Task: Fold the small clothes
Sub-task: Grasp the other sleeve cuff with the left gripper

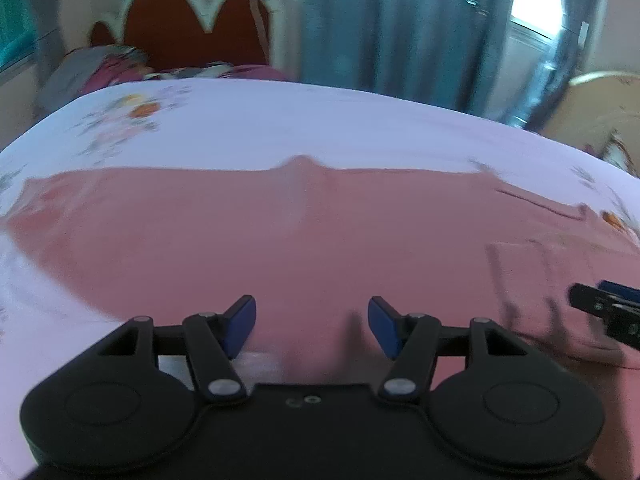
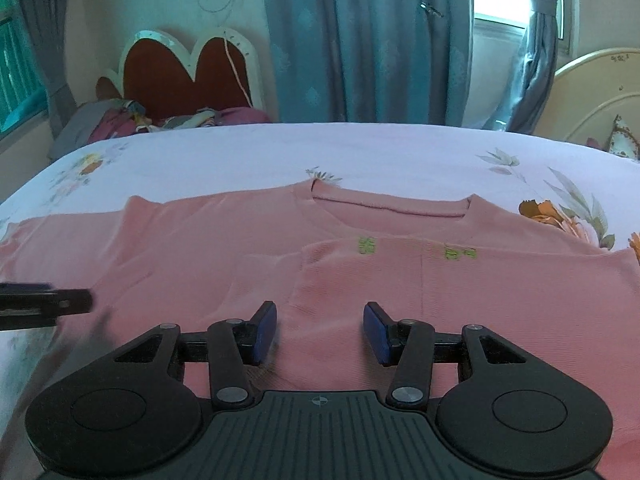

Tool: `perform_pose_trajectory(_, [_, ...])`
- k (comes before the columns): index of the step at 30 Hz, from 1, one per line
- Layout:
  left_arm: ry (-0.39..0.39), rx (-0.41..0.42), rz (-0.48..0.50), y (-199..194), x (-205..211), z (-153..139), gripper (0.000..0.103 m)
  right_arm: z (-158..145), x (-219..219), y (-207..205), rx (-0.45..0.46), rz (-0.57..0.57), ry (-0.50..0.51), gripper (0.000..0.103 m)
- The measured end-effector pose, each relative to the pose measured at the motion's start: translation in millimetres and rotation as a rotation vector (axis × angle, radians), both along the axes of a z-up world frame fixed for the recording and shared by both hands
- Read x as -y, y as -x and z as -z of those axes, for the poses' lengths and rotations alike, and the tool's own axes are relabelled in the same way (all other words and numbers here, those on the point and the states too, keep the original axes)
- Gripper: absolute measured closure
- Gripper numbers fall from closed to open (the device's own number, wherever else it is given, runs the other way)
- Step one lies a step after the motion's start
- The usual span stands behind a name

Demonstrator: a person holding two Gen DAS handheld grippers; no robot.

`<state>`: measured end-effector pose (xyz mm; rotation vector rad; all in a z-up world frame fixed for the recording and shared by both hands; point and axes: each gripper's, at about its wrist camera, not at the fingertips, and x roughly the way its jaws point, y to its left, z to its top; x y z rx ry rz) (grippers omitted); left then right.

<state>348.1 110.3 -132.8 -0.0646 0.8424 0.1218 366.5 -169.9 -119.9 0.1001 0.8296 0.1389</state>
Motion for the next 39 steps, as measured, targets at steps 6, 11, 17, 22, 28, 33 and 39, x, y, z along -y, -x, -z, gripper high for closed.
perform_pose_trajectory(6, [0.003, -0.003, -0.112, 8.2, -57.3, 0.9, 0.042, 8.0, -18.4, -5.0, -0.021, 0.01, 0.006, 0.054])
perform_pose_trajectory(11, [0.003, -0.001, -0.201, 15.6, -103.5, 2.8, 0.042, 21.5, -28.3, -9.5, -0.075, 0.007, 0.036, 0.054])
perform_pose_trajectory(17, [0.04, -0.003, -0.324, 22.0, -158.1, 3.6, 0.042, 8.7, -27.8, -5.6, -0.025, 0.042, -0.002, 0.054])
perform_pose_trajectory(22, [0.095, 0.004, -0.421, 14.9, -197.6, 7.1, 0.042, 19.1, -32.9, -9.7, -0.073, 0.036, 0.016, 0.054])
perform_pose_trajectory(28, [0.186, 0.064, -0.459, -2.7, -235.1, 16.4, 0.042, 13.5, -37.1, -9.0, -0.046, 0.052, 0.013, 0.054])
perform_pose_trajectory(33, [0.236, 0.124, -0.478, -19.0, -251.2, 21.4, 0.047, 23.1, -40.8, -9.3, -0.065, 0.05, 0.032, 0.054])
perform_pose_trajectory(39, [0.244, 0.176, -0.563, -24.0, -264.9, 26.1, 0.095, 24.2, -41.6, -9.8, -0.063, 0.059, 0.029, 0.054])
